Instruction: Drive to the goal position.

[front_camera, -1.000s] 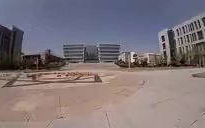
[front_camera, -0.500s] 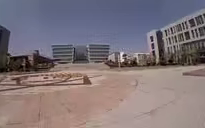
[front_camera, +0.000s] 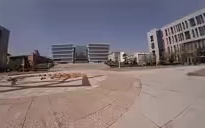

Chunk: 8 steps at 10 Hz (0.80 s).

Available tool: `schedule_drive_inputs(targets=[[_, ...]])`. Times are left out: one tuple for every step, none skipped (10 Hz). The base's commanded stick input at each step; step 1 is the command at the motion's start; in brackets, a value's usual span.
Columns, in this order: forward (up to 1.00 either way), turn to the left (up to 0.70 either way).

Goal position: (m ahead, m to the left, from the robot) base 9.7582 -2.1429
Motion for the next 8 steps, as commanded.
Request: schedule_drive_inputs(targets=[[0.70,0.00],[0.70,0.00],[0.70,0.00],[0.70,0.00],[0.70,0.00],[0.70,0.00],[0.70,0.00],[0.70,0.00]])
